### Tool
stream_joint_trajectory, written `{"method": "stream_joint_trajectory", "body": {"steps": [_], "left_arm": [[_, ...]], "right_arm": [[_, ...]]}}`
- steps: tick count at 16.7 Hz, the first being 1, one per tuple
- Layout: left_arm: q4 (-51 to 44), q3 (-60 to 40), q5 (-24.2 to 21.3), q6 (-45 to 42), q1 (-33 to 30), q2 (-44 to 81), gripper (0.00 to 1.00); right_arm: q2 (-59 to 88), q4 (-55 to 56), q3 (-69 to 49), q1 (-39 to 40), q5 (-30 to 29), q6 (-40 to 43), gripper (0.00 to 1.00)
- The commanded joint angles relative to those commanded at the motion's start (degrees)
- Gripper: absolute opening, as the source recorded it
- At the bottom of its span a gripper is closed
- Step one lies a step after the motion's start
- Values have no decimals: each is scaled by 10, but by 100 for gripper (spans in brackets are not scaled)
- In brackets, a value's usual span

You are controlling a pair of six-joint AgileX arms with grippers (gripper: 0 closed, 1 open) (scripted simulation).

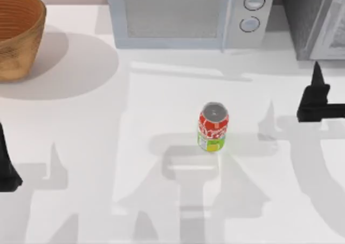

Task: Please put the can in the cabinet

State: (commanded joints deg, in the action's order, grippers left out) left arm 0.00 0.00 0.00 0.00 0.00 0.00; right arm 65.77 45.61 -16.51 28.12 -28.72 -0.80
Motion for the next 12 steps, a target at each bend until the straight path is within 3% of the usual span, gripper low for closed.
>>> {"method": "stream_joint_trajectory", "body": {"steps": [7, 12], "left_arm": [[0, 0, 0, 0, 0, 0, 100], [0, 0, 0, 0, 0, 0, 100]], "right_arm": [[433, 304, -116, 178, -186, 0, 100], [657, 477, -189, 273, -286, 2, 100]]}}
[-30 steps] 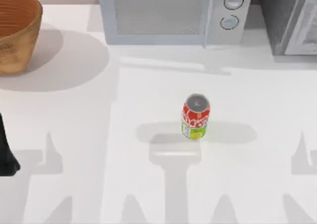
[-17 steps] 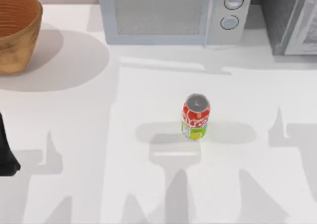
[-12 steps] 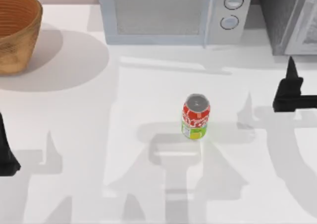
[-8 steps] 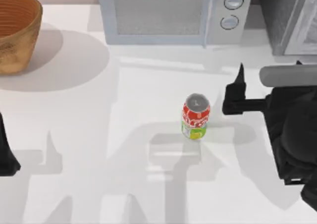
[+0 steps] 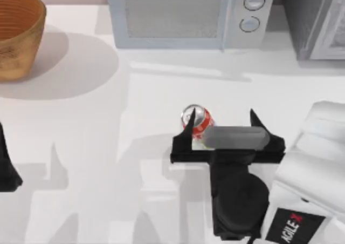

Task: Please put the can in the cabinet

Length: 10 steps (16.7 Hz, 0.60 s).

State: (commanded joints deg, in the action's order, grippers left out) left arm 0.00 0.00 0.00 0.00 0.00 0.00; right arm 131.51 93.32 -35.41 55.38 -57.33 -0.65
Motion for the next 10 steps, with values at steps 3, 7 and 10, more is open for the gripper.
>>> {"method": "stream_joint_trajectory", "body": {"steps": [3, 7, 10], "left_arm": [[0, 0, 0, 0, 0, 0, 100], [0, 0, 0, 0, 0, 0, 100], [0, 0, 0, 0, 0, 0, 100]], "right_arm": [[77, 65, -29, 34, -36, 1, 100], [101, 86, -39, 44, -47, 2, 100], [128, 73, -72, 56, -35, -5, 100]]}}
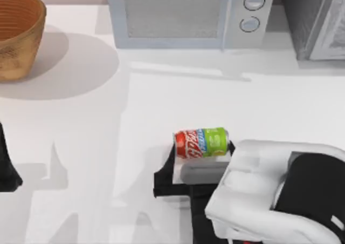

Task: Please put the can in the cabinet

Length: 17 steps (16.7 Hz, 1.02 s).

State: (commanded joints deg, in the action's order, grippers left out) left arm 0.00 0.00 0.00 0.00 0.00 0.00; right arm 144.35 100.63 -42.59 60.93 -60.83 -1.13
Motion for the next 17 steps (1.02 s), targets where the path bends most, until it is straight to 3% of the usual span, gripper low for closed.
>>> {"method": "stream_joint_trajectory", "body": {"steps": [5, 17], "left_arm": [[0, 0, 0, 0, 0, 0, 100], [0, 0, 0, 0, 0, 0, 100]], "right_arm": [[-5, -8, -9, -27, 3, 5, 100], [-21, -56, -45, -100, 77, 8, 100]]}}
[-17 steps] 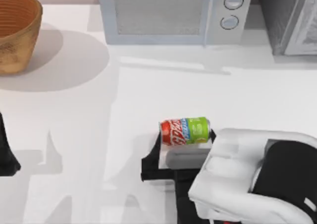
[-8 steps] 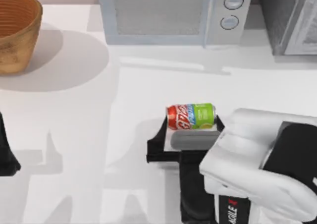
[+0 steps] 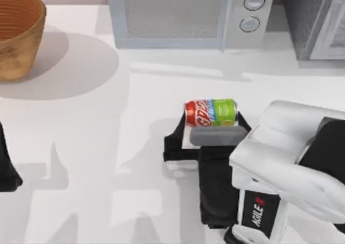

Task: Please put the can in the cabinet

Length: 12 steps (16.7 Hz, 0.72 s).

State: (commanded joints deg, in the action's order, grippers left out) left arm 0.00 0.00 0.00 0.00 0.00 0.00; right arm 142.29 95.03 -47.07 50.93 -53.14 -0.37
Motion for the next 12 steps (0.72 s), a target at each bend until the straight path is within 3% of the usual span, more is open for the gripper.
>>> {"method": "stream_joint_trajectory", "body": {"steps": [4, 12], "left_arm": [[0, 0, 0, 0, 0, 0, 100], [0, 0, 0, 0, 0, 0, 100]], "right_arm": [[0, 0, 0, -1, 1, 0, 100], [0, 0, 0, -1, 1, 0, 40]]}}
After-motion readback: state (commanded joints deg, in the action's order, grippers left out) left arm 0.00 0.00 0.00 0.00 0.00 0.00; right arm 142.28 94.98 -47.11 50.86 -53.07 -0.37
